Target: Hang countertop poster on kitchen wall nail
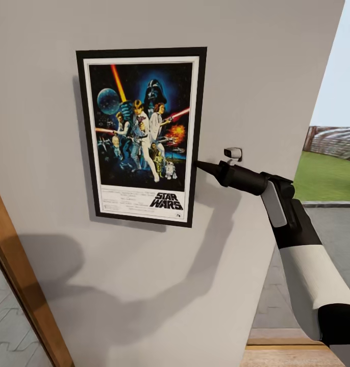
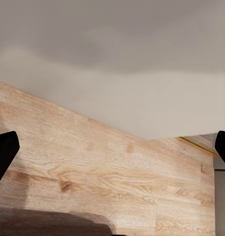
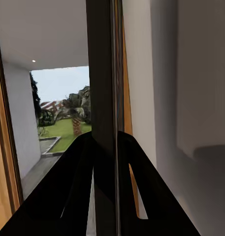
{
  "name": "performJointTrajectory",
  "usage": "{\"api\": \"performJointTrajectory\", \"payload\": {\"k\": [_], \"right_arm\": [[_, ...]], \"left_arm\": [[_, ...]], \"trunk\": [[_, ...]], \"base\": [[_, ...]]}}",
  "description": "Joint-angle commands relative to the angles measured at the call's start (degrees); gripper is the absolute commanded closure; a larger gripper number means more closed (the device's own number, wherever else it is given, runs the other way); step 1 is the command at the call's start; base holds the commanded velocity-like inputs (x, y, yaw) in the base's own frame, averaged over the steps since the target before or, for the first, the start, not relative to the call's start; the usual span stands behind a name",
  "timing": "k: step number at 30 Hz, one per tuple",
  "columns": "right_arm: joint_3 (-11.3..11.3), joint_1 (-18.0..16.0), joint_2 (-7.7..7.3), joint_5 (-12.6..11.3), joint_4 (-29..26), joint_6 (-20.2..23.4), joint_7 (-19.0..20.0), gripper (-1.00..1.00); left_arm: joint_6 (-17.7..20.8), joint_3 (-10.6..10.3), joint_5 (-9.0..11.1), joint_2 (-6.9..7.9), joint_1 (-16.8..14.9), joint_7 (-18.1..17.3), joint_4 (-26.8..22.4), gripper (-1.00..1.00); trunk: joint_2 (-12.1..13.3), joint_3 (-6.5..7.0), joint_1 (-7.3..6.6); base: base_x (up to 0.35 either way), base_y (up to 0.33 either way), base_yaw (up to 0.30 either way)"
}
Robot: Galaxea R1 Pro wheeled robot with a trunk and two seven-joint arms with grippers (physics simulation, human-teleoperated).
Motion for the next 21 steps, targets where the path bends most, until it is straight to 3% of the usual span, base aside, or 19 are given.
{"api": "performJointTrajectory", "payload": {"k": [1, 21], "right_arm": [[0.1, -0.02, -0.05, -0.5, 0.01, 0.52, -0.04, 1.0], [0.1, 0.03, -0.05, -0.46, 0.02, 0.5, -0.04, 1.0]], "left_arm": [[-0.49, -0.5, 0.2, 0.01, -0.02, -0.09, 0.05, -1.0], [-0.54, -0.5, 0.2, 0.01, -0.02, -0.14, 0.05, -1.0]], "trunk": [[-0.04, -0.03, 0.02], [-0.04, -0.03, 0.02]], "base": [[0.0, 0.0, 0.0], [0.0, 0.023, 0.0]]}}
